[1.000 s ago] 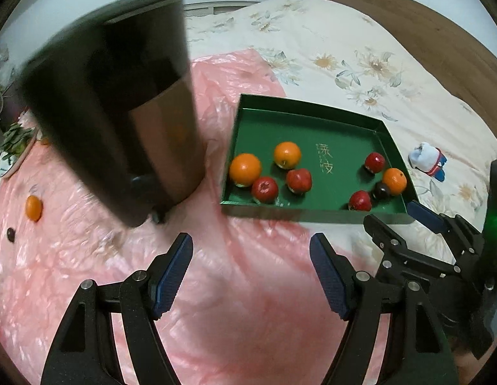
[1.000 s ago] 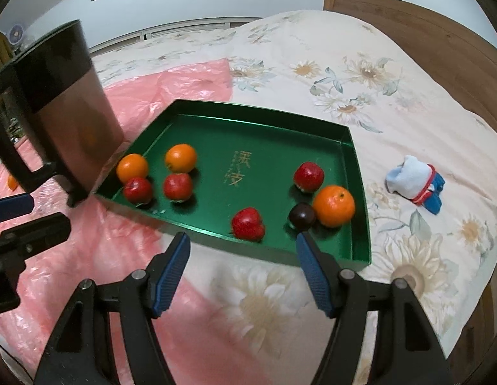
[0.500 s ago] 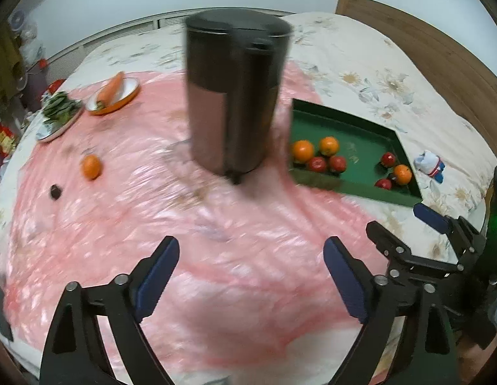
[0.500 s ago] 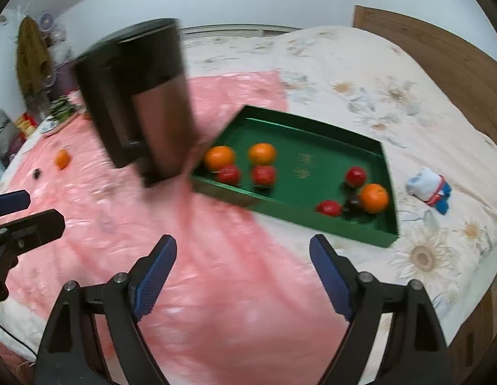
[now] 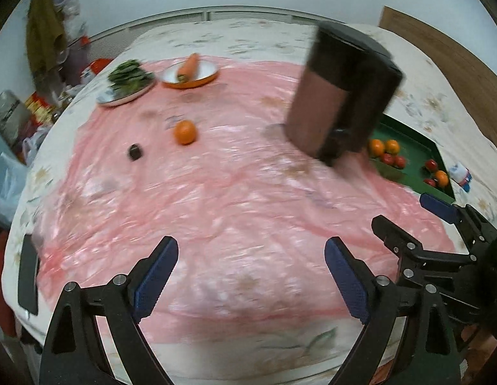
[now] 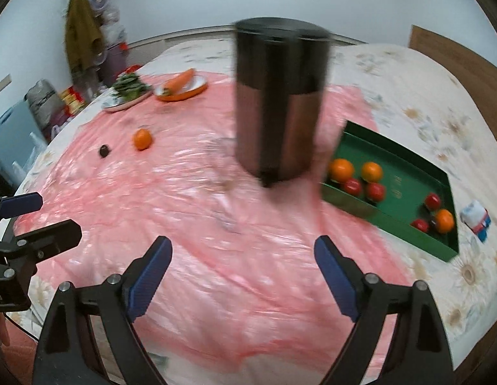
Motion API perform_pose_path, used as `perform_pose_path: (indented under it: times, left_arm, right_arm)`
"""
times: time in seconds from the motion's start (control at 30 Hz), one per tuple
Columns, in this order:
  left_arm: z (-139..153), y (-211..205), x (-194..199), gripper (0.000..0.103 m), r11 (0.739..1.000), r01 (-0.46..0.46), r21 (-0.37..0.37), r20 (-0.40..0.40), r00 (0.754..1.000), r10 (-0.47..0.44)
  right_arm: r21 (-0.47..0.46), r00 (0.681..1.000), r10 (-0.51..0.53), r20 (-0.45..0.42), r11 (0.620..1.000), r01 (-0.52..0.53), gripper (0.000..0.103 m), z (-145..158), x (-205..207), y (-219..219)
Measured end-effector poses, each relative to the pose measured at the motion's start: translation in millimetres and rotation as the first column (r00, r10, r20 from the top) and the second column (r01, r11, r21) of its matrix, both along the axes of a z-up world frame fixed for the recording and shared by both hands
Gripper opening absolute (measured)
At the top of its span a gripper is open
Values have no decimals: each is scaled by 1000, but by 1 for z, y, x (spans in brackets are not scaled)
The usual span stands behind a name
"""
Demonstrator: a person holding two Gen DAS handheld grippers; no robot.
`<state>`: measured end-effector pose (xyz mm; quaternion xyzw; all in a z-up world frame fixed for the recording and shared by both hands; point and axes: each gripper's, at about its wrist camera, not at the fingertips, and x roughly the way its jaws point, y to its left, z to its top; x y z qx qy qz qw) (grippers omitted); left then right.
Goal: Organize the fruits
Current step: 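Move both open tools back over the dark plum and orange on the sheet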
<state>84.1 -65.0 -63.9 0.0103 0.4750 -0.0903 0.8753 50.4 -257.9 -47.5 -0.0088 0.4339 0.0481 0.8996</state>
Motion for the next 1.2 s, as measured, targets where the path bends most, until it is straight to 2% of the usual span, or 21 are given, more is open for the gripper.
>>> perform_pose_path:
  times: [0.2,0.33,0.6,0.77,0.9,1.1,1.2]
  left_arm:
    - [-3,53,-1,90,997,-76,2,8,997,76]
    - [-2,83,4,90,992,-125,10,31,992,124]
    - [-21,124,47,90,983,-172,56,53,984,169]
    - [-40,134,77,89,983,-168,70,48,985,164]
    - [-53,141,103,89,985,-168,47,35,985,167]
    - [-67,142,139,88,984,-166,65,57,985,163]
    - [-74,144,156,80,982,-177,60,56,983,173]
  right_arm:
    - [-13,997,72,5,997,-72,103,6,12,52]
    - [-55,992,115,53,992,-112,103,19,24,84]
    - [-86,976,186,111,980,-177,103,35,77,133]
    - [-93,971,217,99,974,-209,103,25,114,154]
    - [-93,963,259,75,963,-251,103,10,141,170]
    - [-39,961,274,29,961,-273,103,-16,178,184]
    - [-28,959,283,16,959,-282,103,-29,195,190]
